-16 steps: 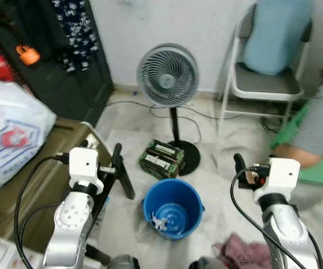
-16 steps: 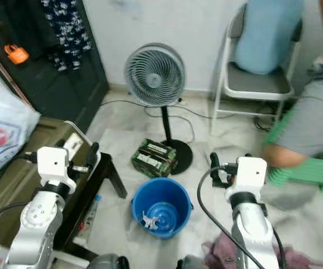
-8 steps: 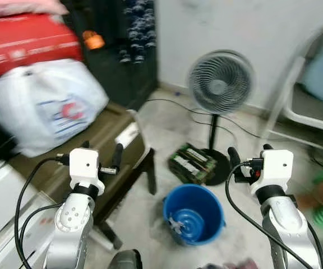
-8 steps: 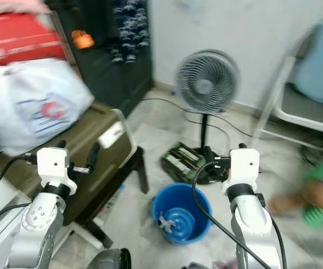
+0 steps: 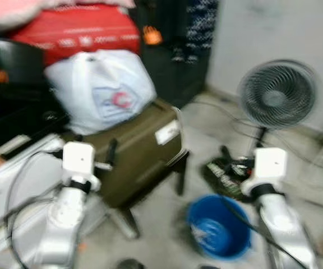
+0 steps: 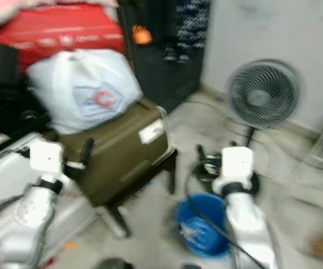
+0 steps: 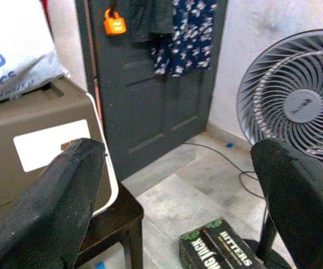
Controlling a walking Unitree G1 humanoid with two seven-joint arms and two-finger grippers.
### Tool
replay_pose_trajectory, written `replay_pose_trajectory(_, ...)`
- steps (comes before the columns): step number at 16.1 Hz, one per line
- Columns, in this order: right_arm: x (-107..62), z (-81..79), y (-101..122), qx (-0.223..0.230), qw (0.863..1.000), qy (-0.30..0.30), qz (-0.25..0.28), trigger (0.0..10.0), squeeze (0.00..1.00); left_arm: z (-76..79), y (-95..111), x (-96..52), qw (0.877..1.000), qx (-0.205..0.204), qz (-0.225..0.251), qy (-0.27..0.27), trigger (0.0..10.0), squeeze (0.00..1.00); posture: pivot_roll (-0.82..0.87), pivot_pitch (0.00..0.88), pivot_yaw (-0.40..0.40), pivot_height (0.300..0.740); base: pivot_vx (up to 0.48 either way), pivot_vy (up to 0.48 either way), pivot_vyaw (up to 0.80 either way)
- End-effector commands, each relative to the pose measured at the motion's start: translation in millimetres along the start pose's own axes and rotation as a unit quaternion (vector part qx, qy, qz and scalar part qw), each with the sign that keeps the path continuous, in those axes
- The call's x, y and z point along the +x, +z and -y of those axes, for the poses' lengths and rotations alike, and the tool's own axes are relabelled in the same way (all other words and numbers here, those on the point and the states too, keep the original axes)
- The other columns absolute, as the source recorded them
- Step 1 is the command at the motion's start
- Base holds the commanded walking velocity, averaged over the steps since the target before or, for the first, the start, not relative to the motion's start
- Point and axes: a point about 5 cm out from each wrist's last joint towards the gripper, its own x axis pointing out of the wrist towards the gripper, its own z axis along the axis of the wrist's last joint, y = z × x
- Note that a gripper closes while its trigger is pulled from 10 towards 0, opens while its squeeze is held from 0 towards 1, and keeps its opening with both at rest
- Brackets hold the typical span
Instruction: Clean up the room
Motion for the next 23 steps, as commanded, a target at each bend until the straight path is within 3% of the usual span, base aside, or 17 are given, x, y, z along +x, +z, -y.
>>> replay_pose_trajectory(1,0.6,-1.1,2.7,0.005,1.0,0.0,0.004,10.0,0.0,-2.5,3.4,0.5,1.0,0.009,0.005,0.003,10.0,0.0,-0.13,0.0,0.051,0.74,0.0,0.0,0.8)
replay_pose_trajectory(4,0.8,-1.9,4.3,0.004,1.0,0.001,0.005,10.0,0.0,-1.9,4.0,-2.5,1.0,0.014,0.005,0.003,10.0,0.0,-0.13,0.0,0.052,0.74,0.0,0.0,0.8)
replay_pose_trajectory(8,-9.2,5.0,1.4,-0.002,1.0,-0.009,-0.004,10.0,0.0,-12.5,-5.0,-24.0,0.999,0.038,-0.017,0.0,10.0,0.0,-0.13,0.0,0.052,0.74,0.0,0.0,0.8)
replay_pose_trajectory(13,-20.2,4.4,-5.6,0.002,1.0,-0.001,-0.023,10.0,0.0,-13.3,-4.7,-30.2,0.999,0.041,-0.023,-0.003,10.0,0.0,-0.12,0.0,0.047,0.74,0.0,0.0,0.8)
replay_pose_trajectory(23,-10.7,-2.1,-0.7,0.007,1.0,0.016,-0.015,10.0,0.0,-10.1,-1.9,-27.9,0.999,0.033,-0.023,-0.014,10.0,0.0,-0.11,0.0,0.043,0.74,0.0,0.0,0.8)
